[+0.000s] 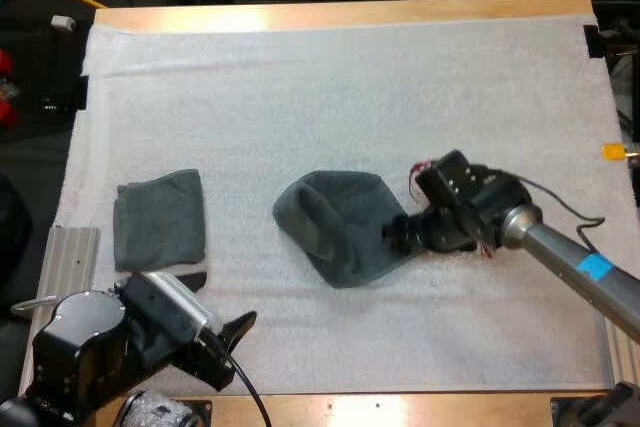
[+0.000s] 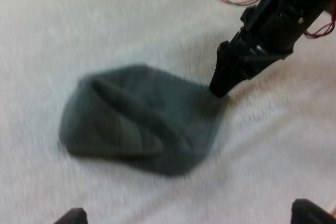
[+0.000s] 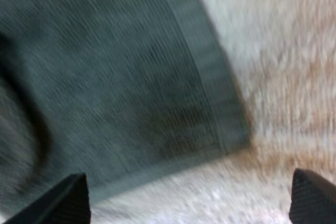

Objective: Pick towel from pile, fold and stack

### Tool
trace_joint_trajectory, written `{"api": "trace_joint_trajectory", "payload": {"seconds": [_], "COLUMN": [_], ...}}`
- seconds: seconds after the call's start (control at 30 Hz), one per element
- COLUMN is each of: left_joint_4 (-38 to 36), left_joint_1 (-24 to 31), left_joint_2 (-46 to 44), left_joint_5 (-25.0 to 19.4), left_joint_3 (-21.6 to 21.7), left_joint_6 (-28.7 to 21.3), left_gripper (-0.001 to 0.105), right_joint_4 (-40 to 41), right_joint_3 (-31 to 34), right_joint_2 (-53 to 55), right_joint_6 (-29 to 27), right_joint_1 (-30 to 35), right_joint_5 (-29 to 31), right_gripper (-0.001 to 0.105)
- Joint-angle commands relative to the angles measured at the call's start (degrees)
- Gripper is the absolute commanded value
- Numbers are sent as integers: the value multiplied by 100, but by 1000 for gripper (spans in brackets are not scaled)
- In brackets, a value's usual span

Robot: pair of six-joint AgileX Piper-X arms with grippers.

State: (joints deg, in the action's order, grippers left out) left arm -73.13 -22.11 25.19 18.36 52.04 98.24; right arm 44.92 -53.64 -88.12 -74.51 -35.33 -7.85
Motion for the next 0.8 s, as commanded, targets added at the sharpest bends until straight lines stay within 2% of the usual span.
{"api": "trace_joint_trajectory", "payload": {"seconds": [0.0,0.2,0.33,0.47,0.5,0.57,0.67,0.73,0.77], "left_joint_4": [-174,-622,-714,-758,-775,-824,-871,-892,-890], "left_joint_1": [-26,-26,-26,-26,-26,-26,-26,-26,-26], "left_joint_2": [4,4,-7,-7,-7,-7,-7,-7,-7], "left_joint_5": [30,30,115,466,536,946,1244,1249,1249], "left_joint_3": [33,33,33,33,33,33,33,33,33], "left_joint_6": [53,53,88,92,92,92,128,219,233], "left_gripper": [72,72,72,72,72,72,72,72,72], "right_joint_4": [-111,-915,-1432,-1673,-1680,-1680,-1680,-1680,-1680], "right_joint_3": [109,588,710,711,711,711,711,711,711], "right_joint_2": [20,20,-51,-324,-366,-532,-624,-623,-612], "right_joint_6": [-52,206,439,677,706,770,785,785,785], "right_joint_1": [11,45,49,49,49,49,49,49,49], "right_joint_5": [-18,-51,-88,-141,-141,-141,-141,-93,-91], "right_gripper": [74,73,61,49,49,49,47,40,31]}}
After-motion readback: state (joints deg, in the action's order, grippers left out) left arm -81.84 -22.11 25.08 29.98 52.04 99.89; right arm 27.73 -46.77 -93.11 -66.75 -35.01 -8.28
